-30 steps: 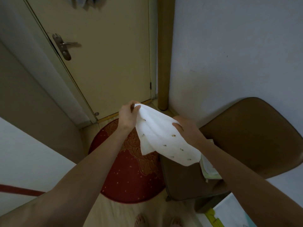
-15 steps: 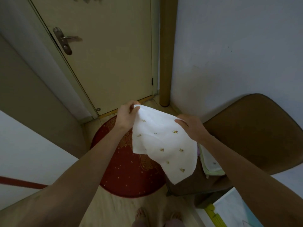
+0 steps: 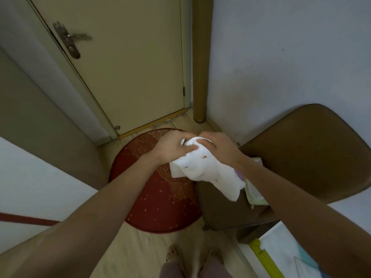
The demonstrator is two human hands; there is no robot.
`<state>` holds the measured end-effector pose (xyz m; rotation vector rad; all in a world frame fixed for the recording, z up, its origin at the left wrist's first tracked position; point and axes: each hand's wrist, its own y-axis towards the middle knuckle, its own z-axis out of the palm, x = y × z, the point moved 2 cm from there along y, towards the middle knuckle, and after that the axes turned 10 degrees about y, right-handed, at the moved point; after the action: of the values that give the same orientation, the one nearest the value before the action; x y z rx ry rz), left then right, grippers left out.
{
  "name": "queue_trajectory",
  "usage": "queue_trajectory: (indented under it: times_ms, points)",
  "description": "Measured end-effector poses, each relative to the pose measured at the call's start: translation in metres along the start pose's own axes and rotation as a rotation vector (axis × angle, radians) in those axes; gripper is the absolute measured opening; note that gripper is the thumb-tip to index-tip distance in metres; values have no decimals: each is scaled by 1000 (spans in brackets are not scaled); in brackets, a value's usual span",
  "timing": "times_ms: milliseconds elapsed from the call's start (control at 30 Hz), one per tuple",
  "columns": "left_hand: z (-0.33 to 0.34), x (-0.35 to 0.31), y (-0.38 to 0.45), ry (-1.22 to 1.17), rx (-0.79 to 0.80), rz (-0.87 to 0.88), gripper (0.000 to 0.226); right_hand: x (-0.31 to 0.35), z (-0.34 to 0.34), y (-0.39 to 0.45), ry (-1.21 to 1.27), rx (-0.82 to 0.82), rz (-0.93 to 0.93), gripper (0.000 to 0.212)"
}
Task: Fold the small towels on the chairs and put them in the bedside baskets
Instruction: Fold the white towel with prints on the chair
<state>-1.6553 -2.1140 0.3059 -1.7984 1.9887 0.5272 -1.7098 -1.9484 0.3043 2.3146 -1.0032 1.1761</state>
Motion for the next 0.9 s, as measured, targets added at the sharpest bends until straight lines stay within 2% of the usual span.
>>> queue_trajectory:
  times_ms: [100,200,300,467,733,900]
  points:
    - [3,0,3,-110,-62,-29,20,-1,-2,-5,121,-79,-29,6]
    - [4,2,0,-252,-177,-122,23,-6,-8,-10,186,-155,-42,17]
    - [6,11,-1,-392,-302,-241,21,-14,-10,-16,206,-138,29,19]
    - [8,7,1,-574,-382,-292,20,-21,-12,-13,235,-128,83,17]
    - [12,2,9,-820,-437,-425,19,-30,-29,-4,441,-249,178,44]
    - [12,7,15,-846,-452,-474,19,-37,-43,-6,413,-219,198,18]
